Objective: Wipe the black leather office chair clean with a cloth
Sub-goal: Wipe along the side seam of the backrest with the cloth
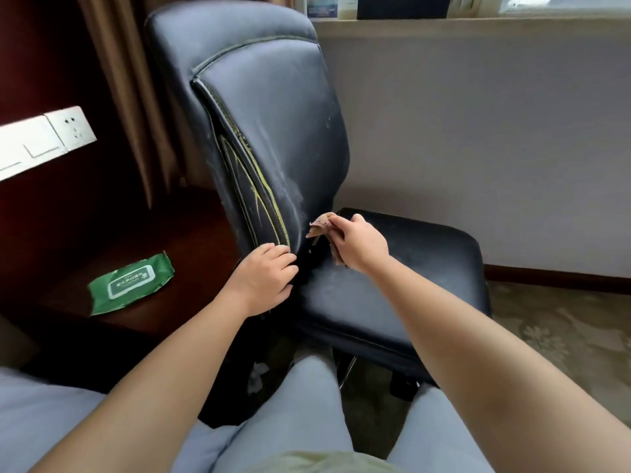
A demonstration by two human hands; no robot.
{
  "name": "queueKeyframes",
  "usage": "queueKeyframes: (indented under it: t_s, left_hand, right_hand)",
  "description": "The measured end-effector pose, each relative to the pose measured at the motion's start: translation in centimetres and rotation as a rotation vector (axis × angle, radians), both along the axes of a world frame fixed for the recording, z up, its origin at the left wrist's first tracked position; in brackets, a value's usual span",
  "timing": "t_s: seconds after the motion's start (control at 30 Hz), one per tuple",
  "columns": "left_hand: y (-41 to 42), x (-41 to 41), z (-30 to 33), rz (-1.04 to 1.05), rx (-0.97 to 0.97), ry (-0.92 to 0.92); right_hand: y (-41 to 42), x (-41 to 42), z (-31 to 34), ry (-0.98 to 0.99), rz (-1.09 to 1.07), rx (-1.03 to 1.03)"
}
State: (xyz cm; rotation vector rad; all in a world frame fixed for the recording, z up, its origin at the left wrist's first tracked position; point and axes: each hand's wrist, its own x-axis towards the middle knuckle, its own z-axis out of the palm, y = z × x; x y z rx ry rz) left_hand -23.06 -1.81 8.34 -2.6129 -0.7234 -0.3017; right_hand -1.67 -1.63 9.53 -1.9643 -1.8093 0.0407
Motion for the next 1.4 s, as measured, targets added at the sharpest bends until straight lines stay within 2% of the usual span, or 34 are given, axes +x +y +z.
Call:
queueKeyframes:
  t_s: [0.2,0.77,0.97,1.27,1.4]
  left_hand:
    - [0.1,-1.8,1.4,0.005,0.082,-0.065]
    - [1.2,-3.2,3.1,0.15,0.169,-0.008]
    - [2.6,-3.4,4.5,0.189,0.229,-0.052]
    - [4.5,-4.6,8.4,0.175,0.378,-0.093]
    - [5.8,-5.6,9.8,0.19,0.458,-0.263]
  right_hand:
    - [-1.5,-1.4,-0.4,-0.048,0.034,-0.014]
    - [-1.7,-3.1,1.6,-0.098,0.069,0.016]
    - [-0.8,-3.8,3.5,-0.086,0.065,0.147]
    - [1.6,-6.0,7.4,-0.034,0.186,0.37]
    - [2.6,-6.7,9.1,0.017,0.206,0.435]
